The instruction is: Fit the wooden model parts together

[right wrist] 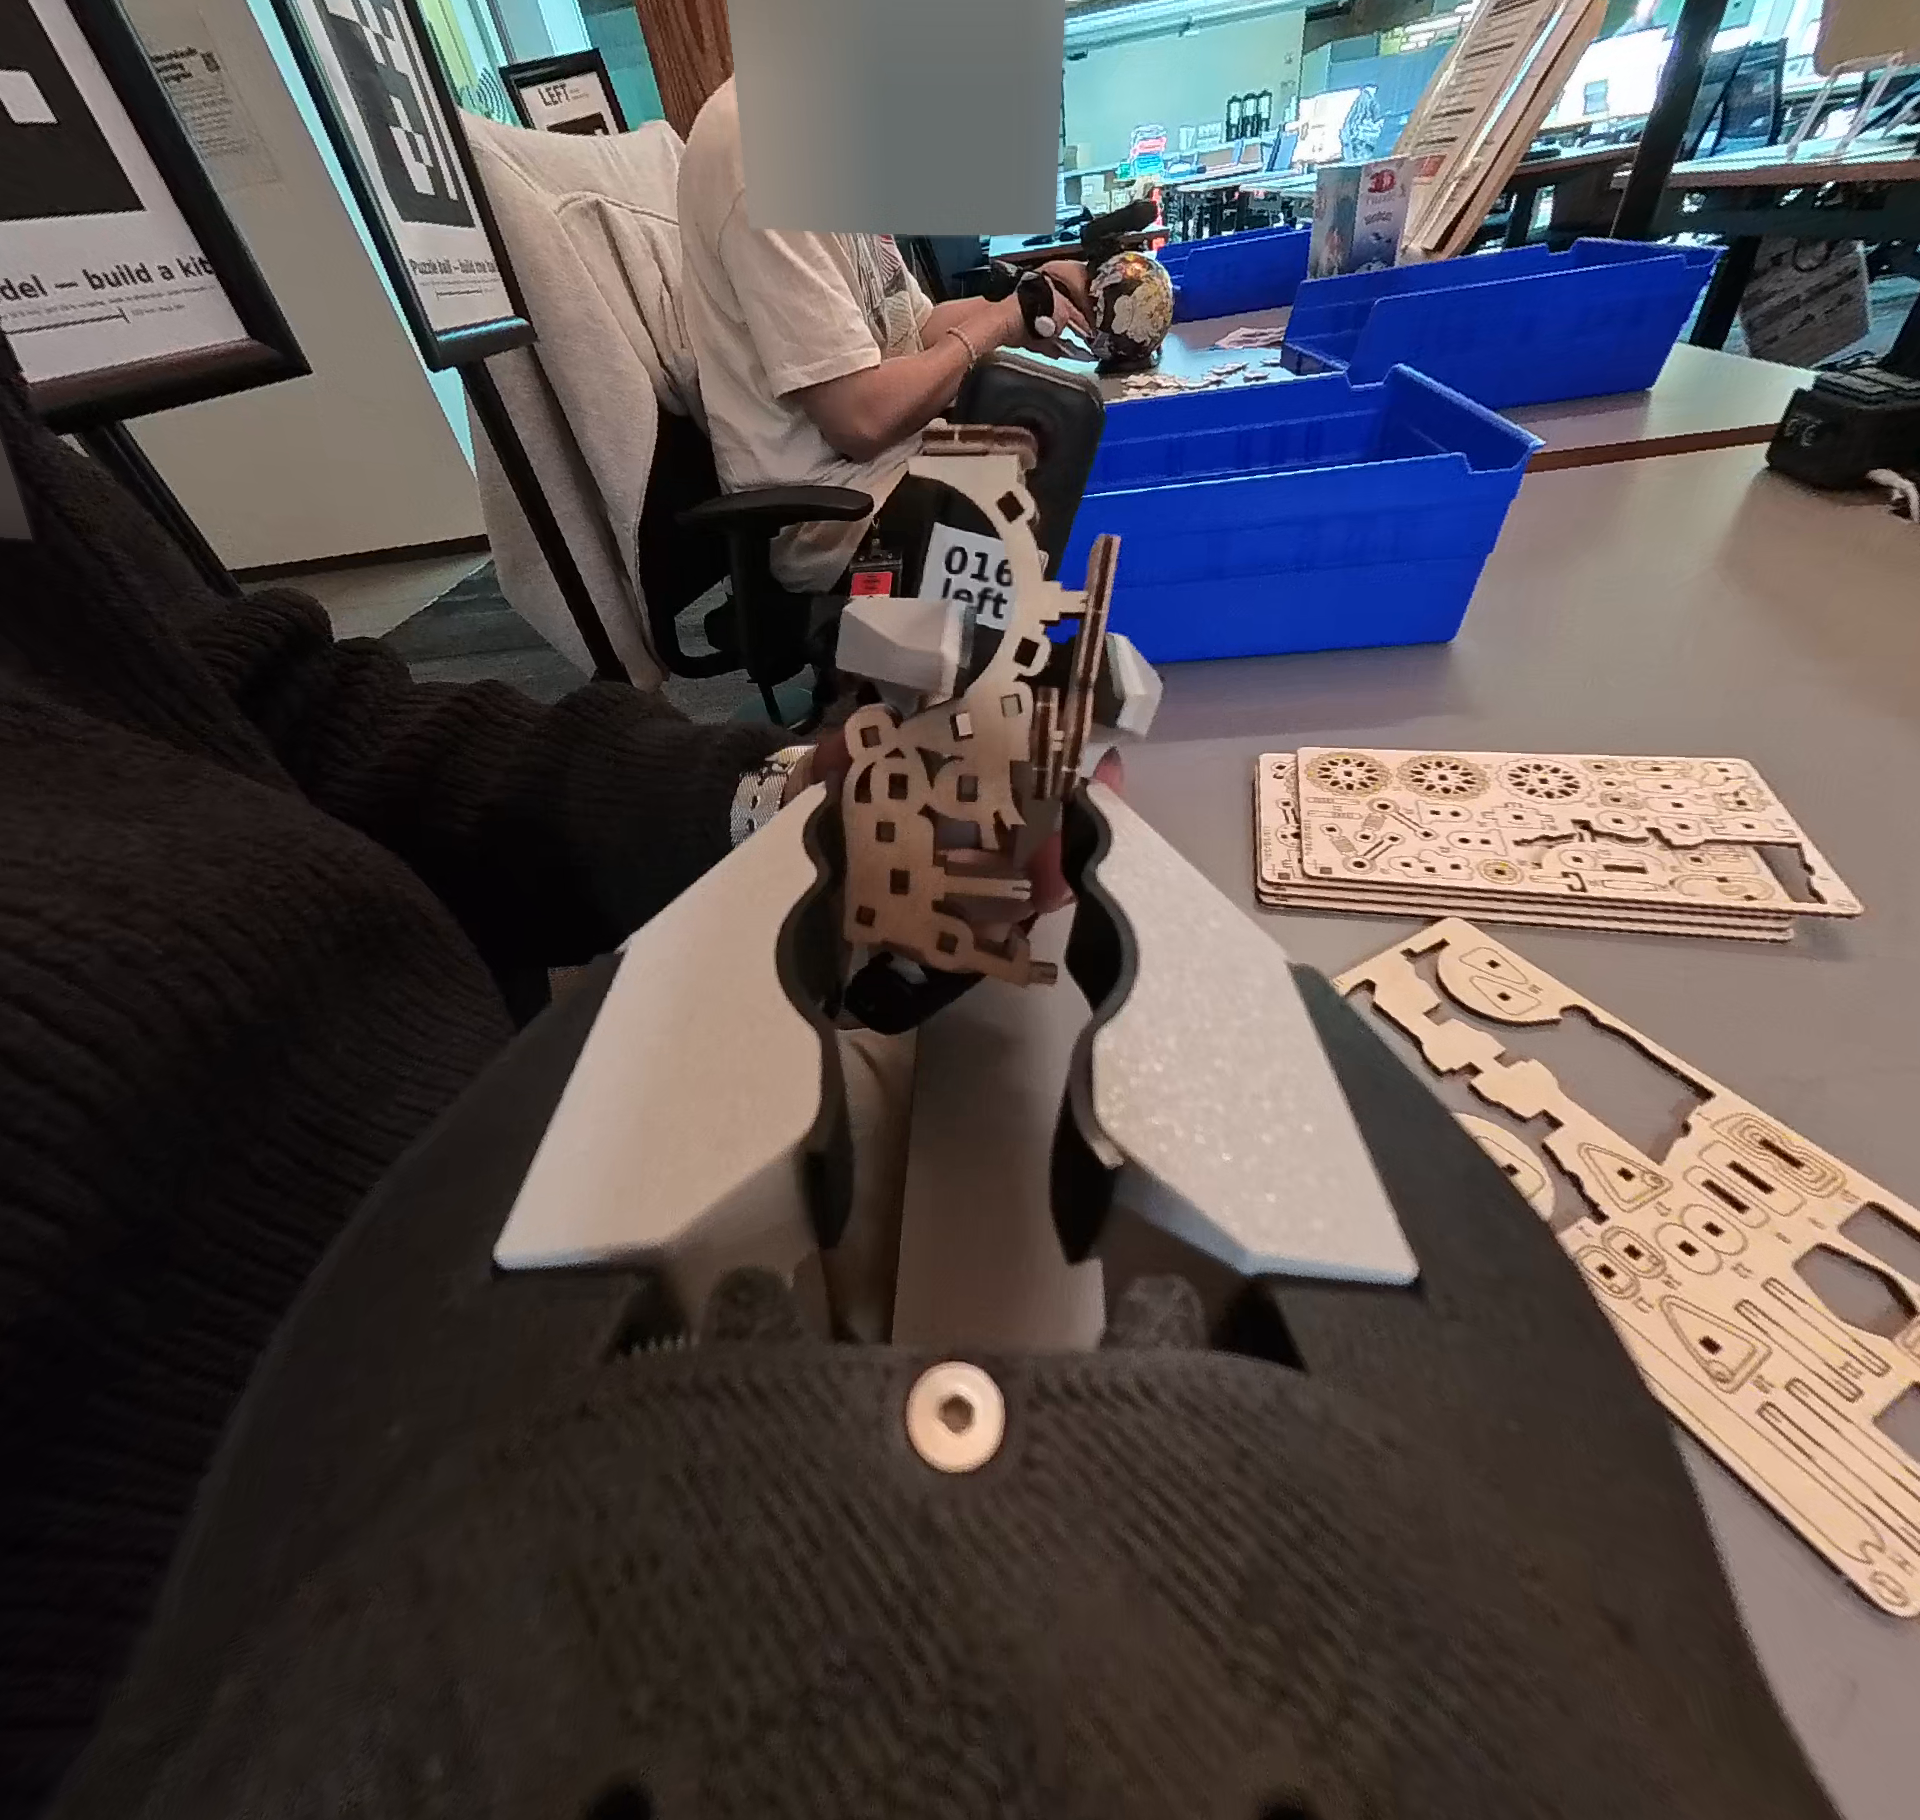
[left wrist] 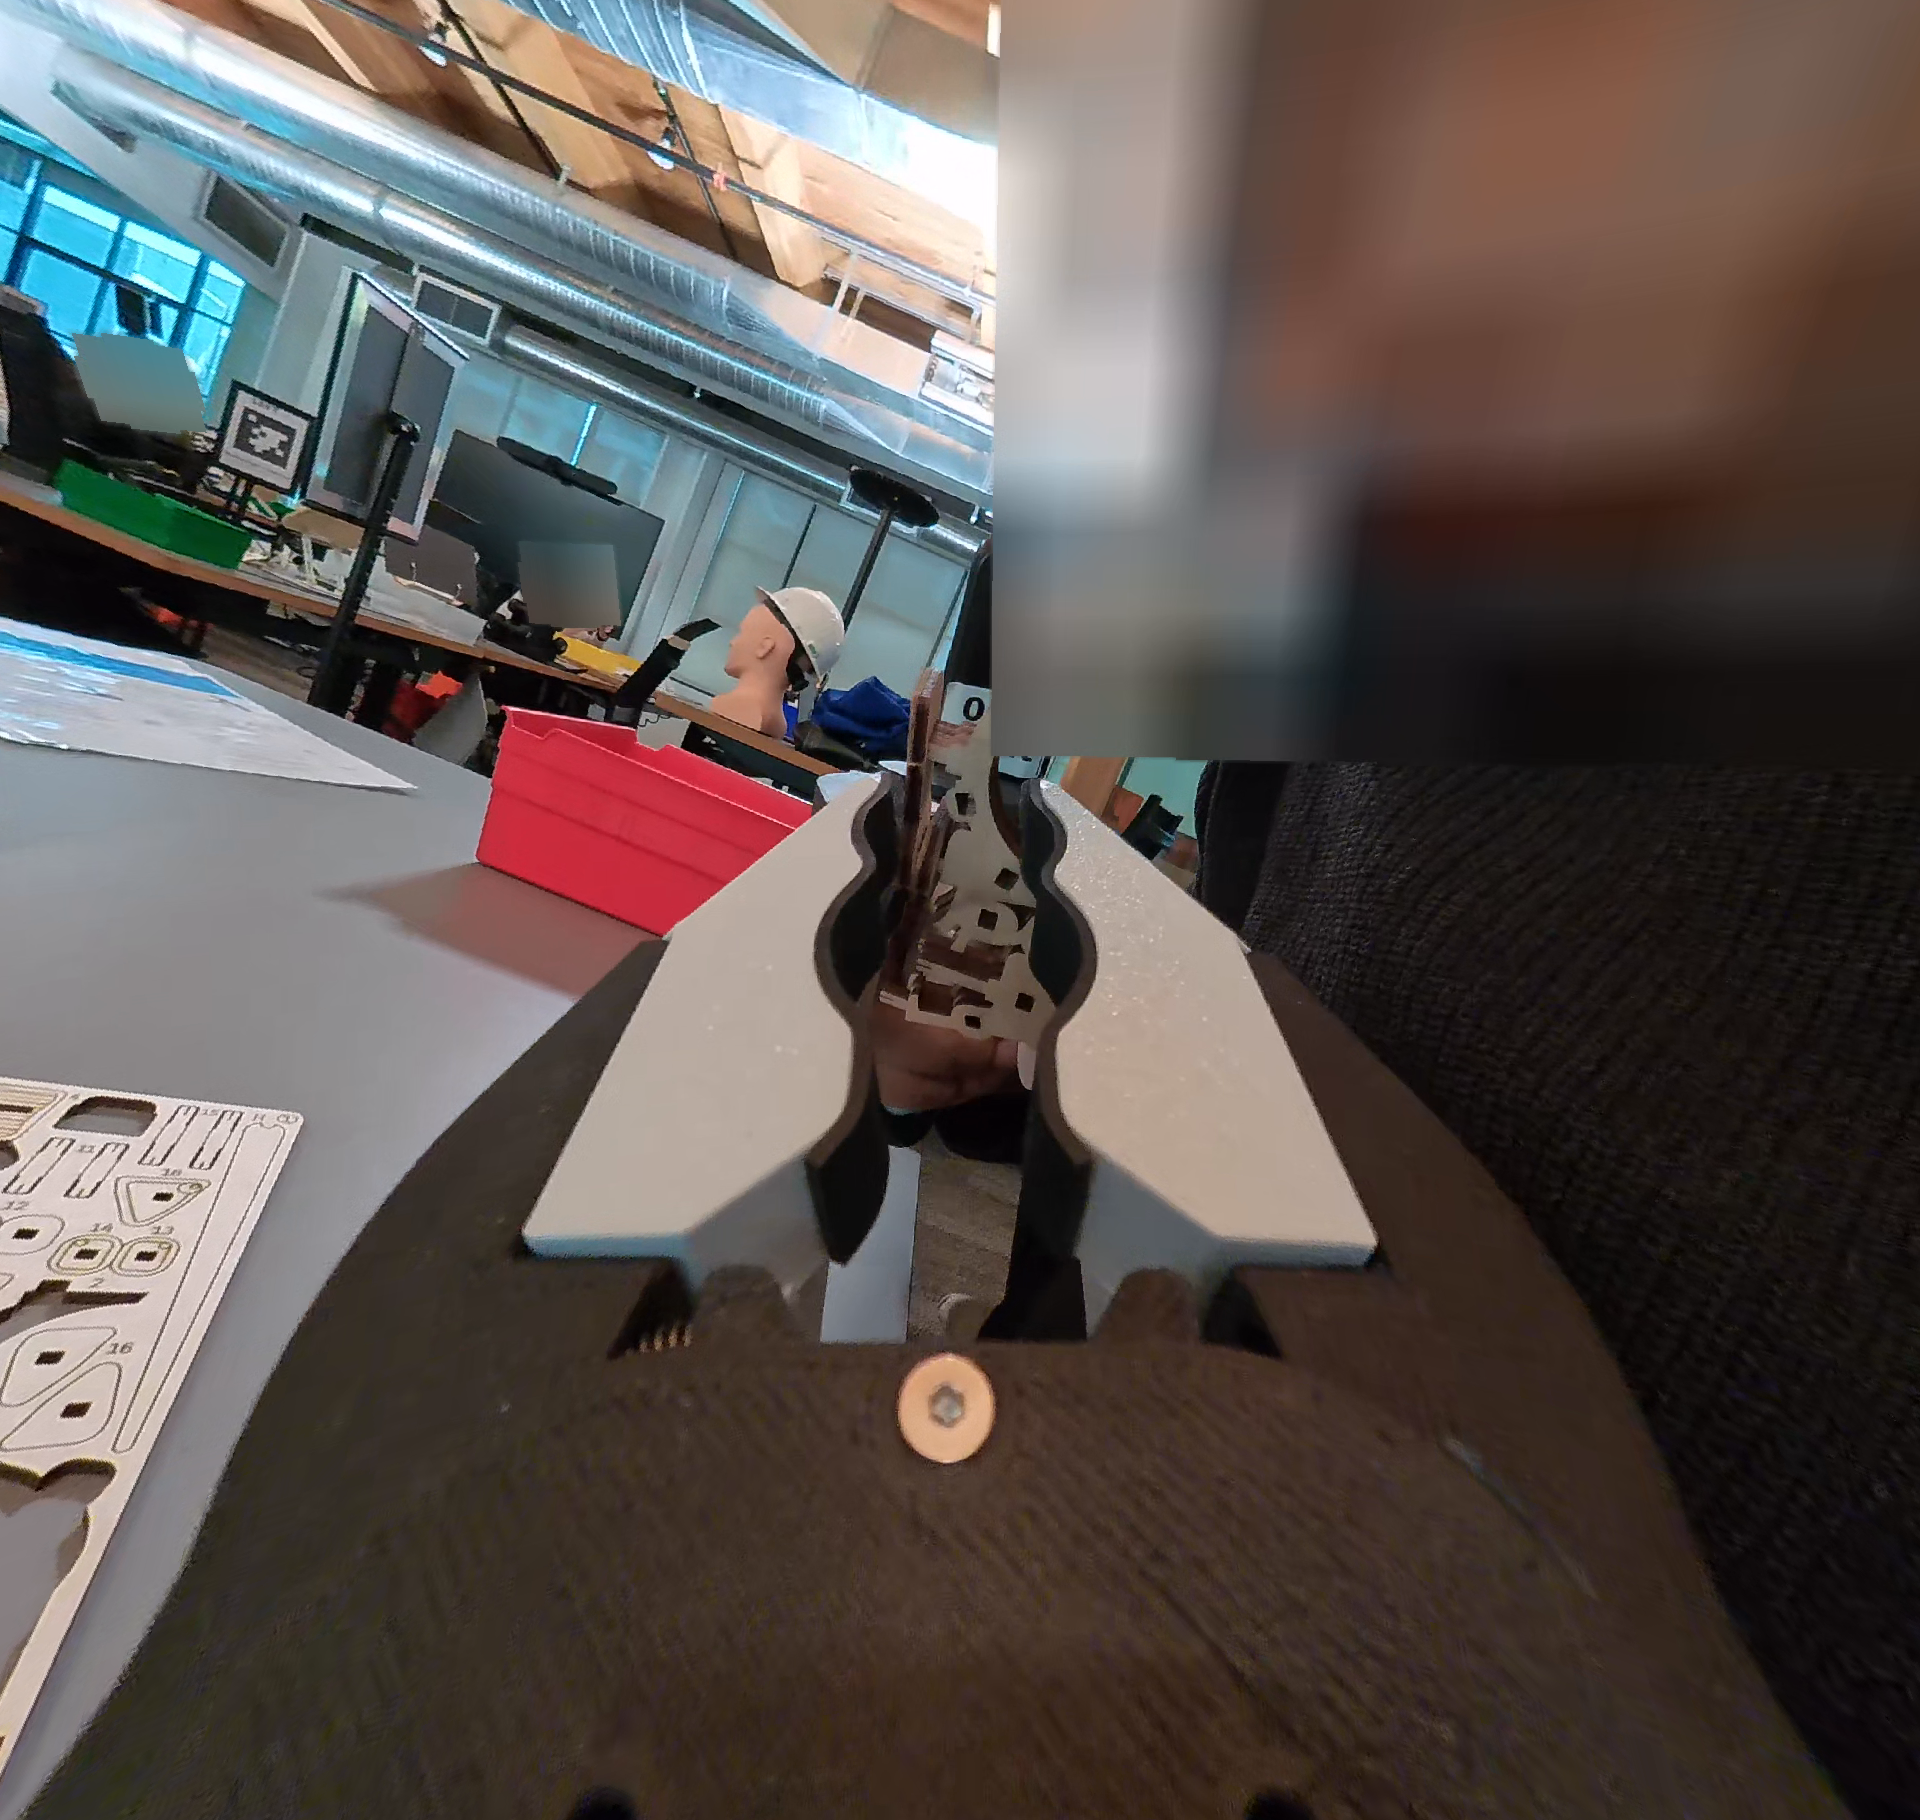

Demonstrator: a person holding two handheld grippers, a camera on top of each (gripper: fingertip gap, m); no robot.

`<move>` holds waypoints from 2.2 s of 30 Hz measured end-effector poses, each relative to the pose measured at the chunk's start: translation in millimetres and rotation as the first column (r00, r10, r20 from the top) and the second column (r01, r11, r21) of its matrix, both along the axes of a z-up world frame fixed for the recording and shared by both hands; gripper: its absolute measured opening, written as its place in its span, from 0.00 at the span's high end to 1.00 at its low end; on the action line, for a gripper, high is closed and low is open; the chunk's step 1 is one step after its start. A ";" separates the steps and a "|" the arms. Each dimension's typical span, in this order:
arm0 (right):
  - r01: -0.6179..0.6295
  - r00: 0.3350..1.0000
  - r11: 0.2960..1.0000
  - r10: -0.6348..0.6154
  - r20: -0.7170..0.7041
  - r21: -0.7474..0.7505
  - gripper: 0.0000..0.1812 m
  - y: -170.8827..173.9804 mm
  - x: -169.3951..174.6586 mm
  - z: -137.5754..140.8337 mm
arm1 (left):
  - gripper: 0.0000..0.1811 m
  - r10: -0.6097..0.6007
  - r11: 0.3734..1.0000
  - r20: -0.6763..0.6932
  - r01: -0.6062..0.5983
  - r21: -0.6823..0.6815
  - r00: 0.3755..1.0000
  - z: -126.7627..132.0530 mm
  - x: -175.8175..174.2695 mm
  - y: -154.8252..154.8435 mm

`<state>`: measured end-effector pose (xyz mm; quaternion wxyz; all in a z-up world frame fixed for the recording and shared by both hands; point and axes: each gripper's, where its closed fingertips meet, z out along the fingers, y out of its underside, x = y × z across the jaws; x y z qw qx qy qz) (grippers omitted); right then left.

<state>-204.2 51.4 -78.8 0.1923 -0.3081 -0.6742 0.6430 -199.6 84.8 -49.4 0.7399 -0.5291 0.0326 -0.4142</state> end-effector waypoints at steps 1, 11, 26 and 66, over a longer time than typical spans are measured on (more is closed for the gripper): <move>-0.002 1.000 1.000 0.002 0.001 -0.004 0.77 0.1 0.1 0.2 | 0.89 -0.006 1.000 0.006 0.006 0.002 1.000 0.2 0.0 0.1; -0.013 1.000 0.999 0.013 0.012 -0.043 0.77 1.5 -0.7 -0.5 | 0.89 -0.022 1.000 0.037 0.022 0.004 0.999 -2.5 -2.1 2.4; -0.012 1.000 0.992 0.014 0.016 -0.123 0.73 1.9 -3.2 -4.4 | 0.90 -0.009 1.000 -0.006 0.008 -0.024 1.000 -7.7 -1.1 5.7; 0.117 0.983 0.988 -0.129 -0.127 -0.100 0.78 18.5 -8.2 9.6 | 0.90 0.115 0.991 -0.078 -0.120 -0.058 0.990 -9.2 -12.5 9.1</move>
